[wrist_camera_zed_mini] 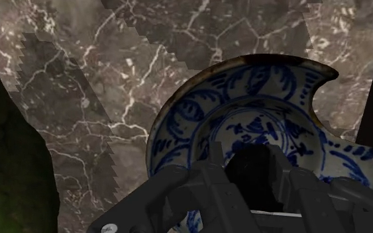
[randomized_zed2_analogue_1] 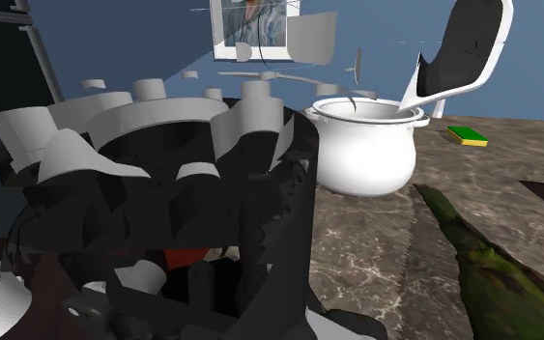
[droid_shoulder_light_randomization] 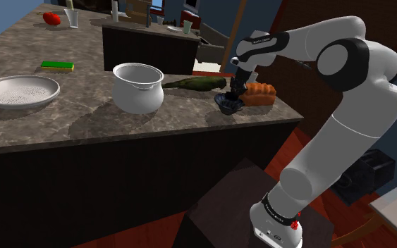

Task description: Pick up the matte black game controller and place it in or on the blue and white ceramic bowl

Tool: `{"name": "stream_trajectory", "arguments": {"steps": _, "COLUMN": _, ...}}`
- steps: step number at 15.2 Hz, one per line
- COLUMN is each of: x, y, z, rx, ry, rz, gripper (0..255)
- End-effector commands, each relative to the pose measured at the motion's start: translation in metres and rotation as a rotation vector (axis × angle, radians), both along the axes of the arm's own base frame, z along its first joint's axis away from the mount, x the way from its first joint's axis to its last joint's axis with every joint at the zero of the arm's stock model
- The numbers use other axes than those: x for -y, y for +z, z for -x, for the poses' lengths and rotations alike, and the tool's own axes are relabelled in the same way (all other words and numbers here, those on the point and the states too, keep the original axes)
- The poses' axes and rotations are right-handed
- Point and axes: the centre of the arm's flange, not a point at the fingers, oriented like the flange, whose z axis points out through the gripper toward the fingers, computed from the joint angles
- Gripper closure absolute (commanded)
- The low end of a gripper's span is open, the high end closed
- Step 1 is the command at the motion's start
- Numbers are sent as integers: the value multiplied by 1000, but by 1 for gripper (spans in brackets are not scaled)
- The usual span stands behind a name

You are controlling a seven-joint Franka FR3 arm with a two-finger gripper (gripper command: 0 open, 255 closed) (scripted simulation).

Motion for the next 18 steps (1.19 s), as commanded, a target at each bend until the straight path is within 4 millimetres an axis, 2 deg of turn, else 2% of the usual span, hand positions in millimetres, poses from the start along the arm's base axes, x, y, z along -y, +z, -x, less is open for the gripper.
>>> {"name": "stream_trajectory", "arguments": {"steps": 1, "x": 0, "y": 0, "z": 0, "rx": 0, "ry": 0, "rz": 0, "gripper": 0}}
{"name": "stream_trajectory", "arguments": {"steps": 6, "x": 0, "y": 0, "z": 0, "rx": 0, "ry": 0, "rz": 0, "gripper": 0}}
{"name": "stream_trajectory", "arguments": {"steps": 10, "x": 2, "y": 50, "z": 2, "rx": 0, "ry": 0, "rz": 0, "gripper": 0}}
{"name": "stream_trajectory", "arguments": {"steps": 18, "x": 2, "y": 50, "z": 2, "rx": 0, "ry": 0, "rz": 0, "gripper": 0}}
